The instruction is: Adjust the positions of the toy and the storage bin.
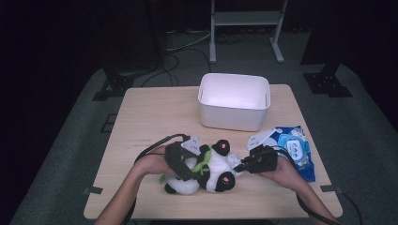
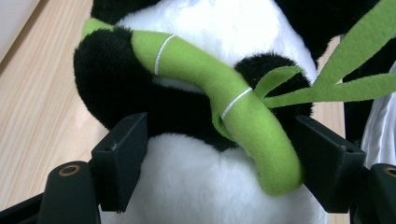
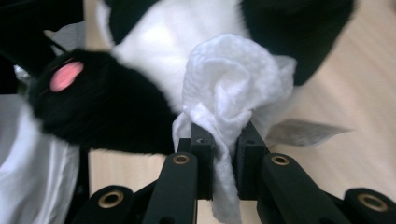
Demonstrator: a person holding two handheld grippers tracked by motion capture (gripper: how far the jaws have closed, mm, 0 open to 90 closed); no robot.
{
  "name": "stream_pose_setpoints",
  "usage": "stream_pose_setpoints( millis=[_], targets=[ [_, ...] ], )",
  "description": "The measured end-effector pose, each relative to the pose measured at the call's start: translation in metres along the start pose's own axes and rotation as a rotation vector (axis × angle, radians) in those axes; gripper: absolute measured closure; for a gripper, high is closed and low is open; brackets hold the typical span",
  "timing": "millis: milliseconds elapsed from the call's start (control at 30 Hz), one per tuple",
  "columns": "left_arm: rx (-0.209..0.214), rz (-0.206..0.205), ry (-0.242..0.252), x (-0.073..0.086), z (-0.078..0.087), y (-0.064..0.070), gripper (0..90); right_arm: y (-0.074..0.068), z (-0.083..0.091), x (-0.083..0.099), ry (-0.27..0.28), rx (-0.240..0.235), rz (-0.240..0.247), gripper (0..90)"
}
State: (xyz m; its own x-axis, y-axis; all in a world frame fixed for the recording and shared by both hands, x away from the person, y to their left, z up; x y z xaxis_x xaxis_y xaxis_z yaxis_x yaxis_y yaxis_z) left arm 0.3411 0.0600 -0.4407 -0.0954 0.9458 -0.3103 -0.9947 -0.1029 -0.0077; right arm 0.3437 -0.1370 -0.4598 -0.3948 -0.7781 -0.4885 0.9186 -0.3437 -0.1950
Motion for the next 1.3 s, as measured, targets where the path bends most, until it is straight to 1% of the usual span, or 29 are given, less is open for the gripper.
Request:
stream_pose_setpoints(
  millis=[67,133,233,333,367,433,533,667,733,800,900,967,1033,1167,1300],
  targets=[
    [0.0,-0.005,0.0,0.001,0.0,0.001,22.7,0.005,-0.001,-0.004,-0.007,0.01,-0.008,80.5],
    [-0.002,-0.008,0.001,0.001,0.0,0.001,22.7,0.011,-0.002,-0.007,-0.014,0.029,-0.014,80.5],
    [-0.003,-0.001,0.008,0.002,0.0,0.0,22.9,0.015,-0.004,-0.009,-0.015,0.032,-0.023,80.5],
    [-0.007,0.01,0.008,0.003,0.0,-0.002,23.0,0.011,-0.005,-0.009,-0.014,0.021,-0.017,80.5],
    [-0.007,0.018,0.012,0.003,0.0,-0.002,23.0,0.009,-0.005,-0.008,-0.013,0.011,-0.014,80.5],
    [-0.007,0.018,0.011,0.003,0.0,-0.002,23.0,0.005,-0.005,-0.005,-0.014,0.001,-0.004,80.5],
    [-0.009,0.016,0.008,0.003,0.0,-0.002,23.0,0.001,-0.006,-0.001,-0.02,-0.018,-0.006,80.5],
    [-0.005,0.014,0.005,0.002,0.0,-0.002,22.9,0.002,-0.009,0.006,-0.03,-0.025,-0.013,80.5],
    [-0.005,0.013,0.002,0.002,0.0,-0.002,22.9,0.003,-0.009,0.006,-0.03,-0.022,-0.015,80.4],
    [-0.004,0.009,0.0,0.002,0.001,-0.002,22.9,0.004,-0.009,0.005,-0.035,-0.006,-0.013,80.5],
    [-0.003,0.0,0.002,0.003,0.001,-0.001,22.9,0.007,-0.006,-0.001,-0.032,0.018,-0.012,80.4],
    [-0.002,-0.001,0.003,0.003,0.001,-0.001,22.9,0.011,-0.004,-0.006,-0.024,0.031,-0.014,80.5],
    [-0.005,0.002,0.001,0.003,0.001,-0.001,22.9,0.014,-0.005,-0.01,-0.026,0.038,-0.015,80.4],
    [-0.004,0.012,0.015,0.004,0.001,-0.002,22.9,0.013,-0.005,-0.011,-0.029,0.035,-0.016,80.5],
    [-0.002,0.013,0.02,0.005,0.001,-0.003,22.9,0.005,-0.005,-0.006,-0.03,0.016,-0.008,80.4]
  ],
)
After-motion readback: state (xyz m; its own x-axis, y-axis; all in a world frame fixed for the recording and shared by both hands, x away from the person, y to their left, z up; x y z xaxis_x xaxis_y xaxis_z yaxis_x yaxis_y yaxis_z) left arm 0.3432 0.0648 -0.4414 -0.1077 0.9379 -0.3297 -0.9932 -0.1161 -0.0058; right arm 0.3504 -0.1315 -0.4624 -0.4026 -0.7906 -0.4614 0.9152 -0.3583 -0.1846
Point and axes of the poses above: each handheld gripper's, and its own axes: z roughly backward along the jaws, x roughly out of its underside, y roughly to its right, the point moved 7 cm from there along -z, roughly forward along the jaws, and after that the axes turned 15 degrees about -y, right-handed, at the moved point
